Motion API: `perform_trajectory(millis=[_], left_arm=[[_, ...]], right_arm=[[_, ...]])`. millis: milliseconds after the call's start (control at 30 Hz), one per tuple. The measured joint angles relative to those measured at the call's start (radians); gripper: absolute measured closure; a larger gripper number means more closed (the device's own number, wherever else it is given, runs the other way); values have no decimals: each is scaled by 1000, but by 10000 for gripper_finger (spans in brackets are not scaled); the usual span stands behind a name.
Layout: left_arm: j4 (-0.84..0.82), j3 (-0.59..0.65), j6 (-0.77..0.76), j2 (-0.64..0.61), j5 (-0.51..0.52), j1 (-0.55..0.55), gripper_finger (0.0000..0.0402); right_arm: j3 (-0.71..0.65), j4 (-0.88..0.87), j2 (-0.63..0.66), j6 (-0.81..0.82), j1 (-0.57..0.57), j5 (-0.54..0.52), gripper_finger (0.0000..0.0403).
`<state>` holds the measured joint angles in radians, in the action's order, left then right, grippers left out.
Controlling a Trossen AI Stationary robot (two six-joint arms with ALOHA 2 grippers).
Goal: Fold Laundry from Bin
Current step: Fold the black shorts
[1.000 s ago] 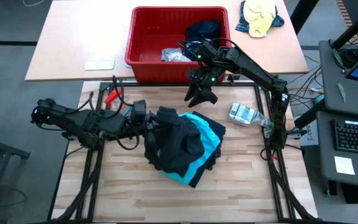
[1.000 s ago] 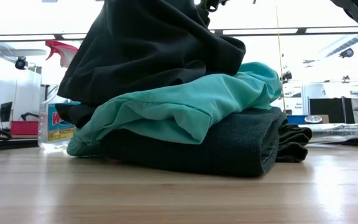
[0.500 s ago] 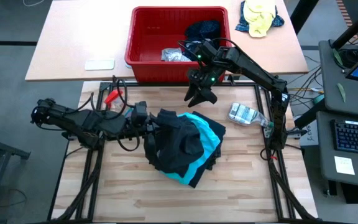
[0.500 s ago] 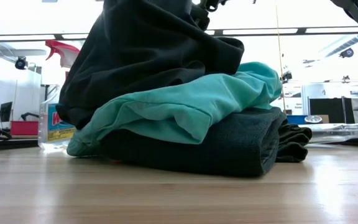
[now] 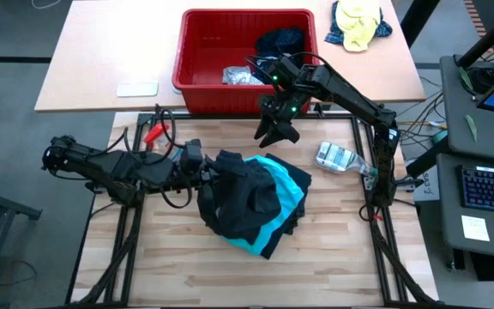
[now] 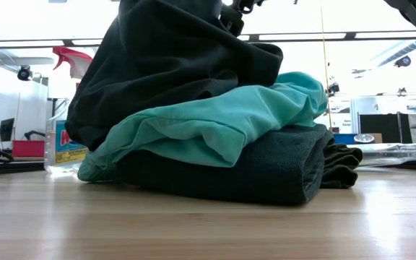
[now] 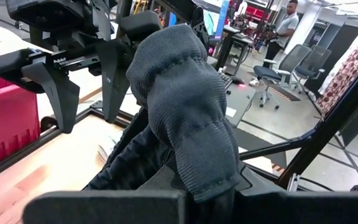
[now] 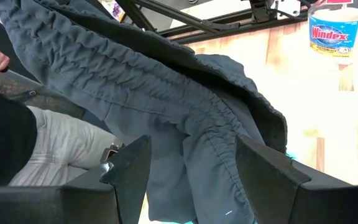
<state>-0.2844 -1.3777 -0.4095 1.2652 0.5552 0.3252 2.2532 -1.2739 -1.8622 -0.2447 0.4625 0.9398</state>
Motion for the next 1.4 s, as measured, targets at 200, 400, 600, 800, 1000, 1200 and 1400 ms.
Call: perform_trajectory(millis=[200,400,600,800,1000,1200,1400], left_arm=[[0,0,0,-1,1,0,393],[0,0,8,-4,2,0,393],[4,-40,111,-10,20,-5,393],[-52,-148,189,-17,40,-9,393],[-305,-258,112,-18,38,-9,393],[-597,-312,-155,-15,11,-8,393],[-628,-296,-303,2,-236,-7,393]], right_arm=[[0,0,0,0,0,-1,184],[0,0,0,2,0,-30,183],[0,-9,5,44,0,-164,184],[0,-7,49,63,-5,-214,184],[49,212,79,152,-8,-212,184],[83,164,121,104,-13,-195,184],[18,-22,111,8,-17,-276,184]])
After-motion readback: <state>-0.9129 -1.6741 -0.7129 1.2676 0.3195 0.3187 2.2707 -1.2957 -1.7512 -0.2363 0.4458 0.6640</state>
